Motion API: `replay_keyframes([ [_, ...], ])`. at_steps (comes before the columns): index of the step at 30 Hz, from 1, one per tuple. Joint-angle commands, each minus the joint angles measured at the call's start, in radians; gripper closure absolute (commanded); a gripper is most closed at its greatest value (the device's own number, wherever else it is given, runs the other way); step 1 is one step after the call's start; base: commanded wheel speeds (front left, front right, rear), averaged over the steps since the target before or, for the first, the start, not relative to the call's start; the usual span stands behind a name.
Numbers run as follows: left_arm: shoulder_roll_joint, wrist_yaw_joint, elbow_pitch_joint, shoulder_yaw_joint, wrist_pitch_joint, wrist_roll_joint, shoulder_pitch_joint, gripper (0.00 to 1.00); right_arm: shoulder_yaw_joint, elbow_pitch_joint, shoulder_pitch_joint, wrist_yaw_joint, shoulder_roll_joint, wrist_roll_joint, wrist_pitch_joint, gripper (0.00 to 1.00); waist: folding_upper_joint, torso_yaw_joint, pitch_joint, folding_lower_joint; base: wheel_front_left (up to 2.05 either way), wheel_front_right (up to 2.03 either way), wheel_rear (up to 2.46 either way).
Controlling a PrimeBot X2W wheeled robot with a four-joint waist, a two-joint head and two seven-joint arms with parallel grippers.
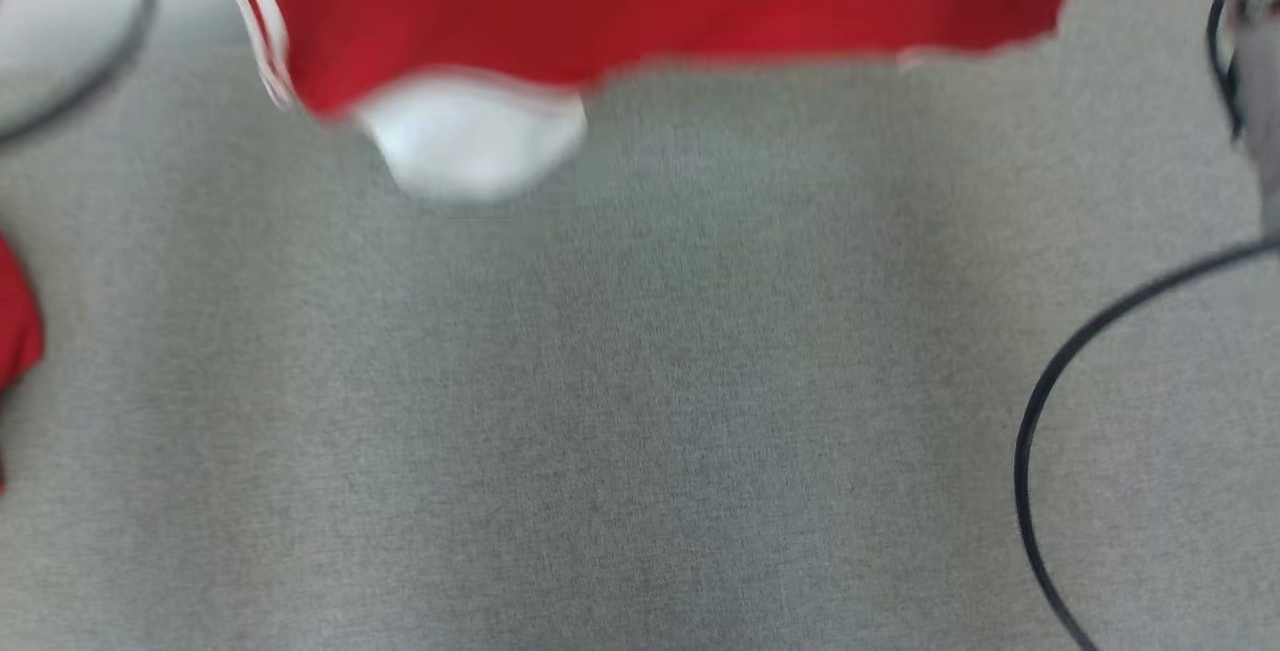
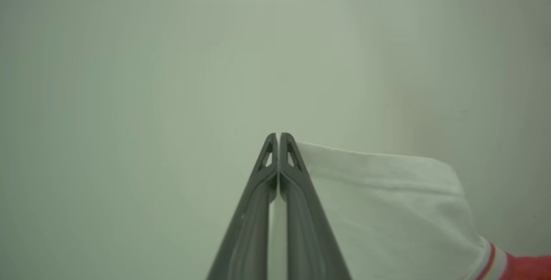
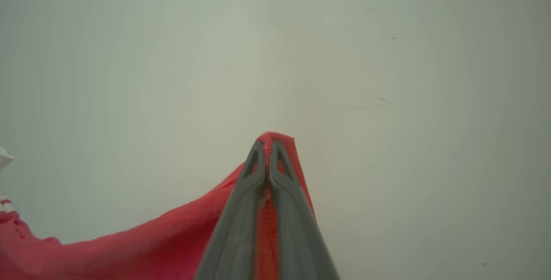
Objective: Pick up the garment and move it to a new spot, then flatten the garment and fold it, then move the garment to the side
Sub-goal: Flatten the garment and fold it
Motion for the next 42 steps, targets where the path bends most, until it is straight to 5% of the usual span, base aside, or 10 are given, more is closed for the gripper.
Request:
replay_keyframes([
  [1,-0.006,0.002,0.033,0.0,-0.026,0.011,-0.061,1.0,-0.004,0.043,-0.056,0.0,0.013,-0.007,-0.012,1.0,0.0,-0.008,0.068,-0.0002,0.0,0.0,0.0],
  [9,-0.07,-0.011,0.052,0.016,-0.063,0.014,-0.097,1.0,-0.011,0.091,-0.104,0.0,0.033,-0.045,-0.017,1.0,0.0,0.036,0.209,-0.0002,0.0,0.0,0.0],
  [21,-0.105,0.057,-0.463,0.09,-0.062,-0.001,0.557,1.0,0.049,-0.168,0.311,0.0,-0.063,0.079,-0.017,1.0,0.0,0.074,0.247,-0.0002,0.0,0.0,0.0],
  [30,-0.02,0.145,-0.795,0.062,-0.018,0.026,1.051,1.0,-0.002,-0.362,0.75,0.0,-0.064,0.123,-0.017,1.0,0.0,0.05,0.149,-0.0002,0.0,0.0,0.0],
  [42,0.071,0.217,-0.993,0.047,0.132,-0.031,1.48,1.0,-0.046,-0.385,1.129,0.0,-0.042,0.086,-0.017,1.0,0.0,0.036,-0.049,-0.0002,0.0,0.0,0.0],
])
